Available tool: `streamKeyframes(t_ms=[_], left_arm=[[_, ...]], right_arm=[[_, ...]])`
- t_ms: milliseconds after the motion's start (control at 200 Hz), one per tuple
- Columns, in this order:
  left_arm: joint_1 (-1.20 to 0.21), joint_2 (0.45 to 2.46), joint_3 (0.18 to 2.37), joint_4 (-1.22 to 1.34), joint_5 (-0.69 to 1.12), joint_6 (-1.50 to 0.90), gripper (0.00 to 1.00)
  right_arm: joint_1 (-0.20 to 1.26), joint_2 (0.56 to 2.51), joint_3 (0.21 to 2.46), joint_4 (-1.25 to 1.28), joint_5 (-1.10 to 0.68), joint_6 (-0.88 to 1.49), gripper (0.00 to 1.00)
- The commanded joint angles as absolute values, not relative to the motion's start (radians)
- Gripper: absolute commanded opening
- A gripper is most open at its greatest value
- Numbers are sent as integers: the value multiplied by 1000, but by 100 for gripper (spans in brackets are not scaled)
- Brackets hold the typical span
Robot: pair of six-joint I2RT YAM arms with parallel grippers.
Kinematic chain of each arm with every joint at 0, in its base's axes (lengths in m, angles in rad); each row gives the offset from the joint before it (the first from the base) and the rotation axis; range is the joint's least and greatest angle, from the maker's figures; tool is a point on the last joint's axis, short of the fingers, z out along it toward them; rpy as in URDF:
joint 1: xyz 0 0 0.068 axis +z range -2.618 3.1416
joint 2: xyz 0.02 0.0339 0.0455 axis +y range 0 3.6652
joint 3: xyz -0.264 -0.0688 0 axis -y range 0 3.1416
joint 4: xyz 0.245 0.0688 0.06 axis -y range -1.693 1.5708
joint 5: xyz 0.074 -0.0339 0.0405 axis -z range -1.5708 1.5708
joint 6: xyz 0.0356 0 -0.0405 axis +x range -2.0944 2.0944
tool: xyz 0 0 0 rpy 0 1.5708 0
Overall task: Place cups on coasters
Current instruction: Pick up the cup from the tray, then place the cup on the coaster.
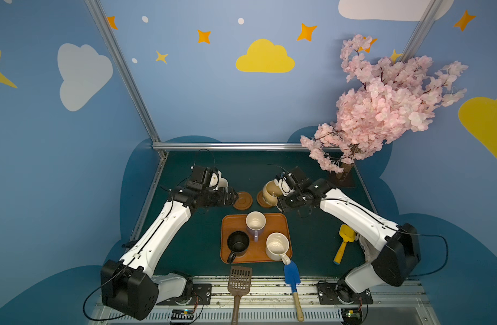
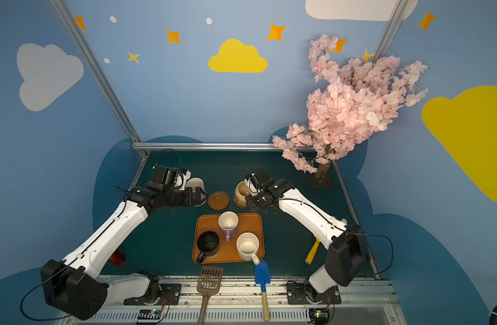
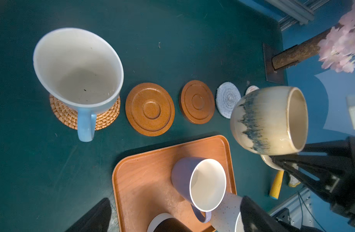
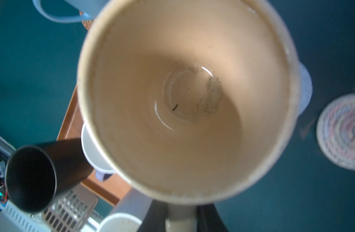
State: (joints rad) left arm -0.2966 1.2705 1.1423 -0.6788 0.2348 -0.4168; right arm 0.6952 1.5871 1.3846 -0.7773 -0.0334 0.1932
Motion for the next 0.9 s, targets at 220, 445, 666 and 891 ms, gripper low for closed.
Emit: streamKeyframes(t_ms=[220,445,666,891], left_arm=[[-280,1321,1153,-648,271,-408,98],[-286,1354,1162,-678,240,-382,98],[-278,1355,1125,-659,204,-389,98],[-278,1362,1111,-653,194,-389,98]], right_arm=[[685,1850,1685,-773,-119,50,0],[705,2001,1826,-825,-97,30,0],[753,2108,1965,-883,-31,133,0],[790,2210,2122,-967,-13,337,0]])
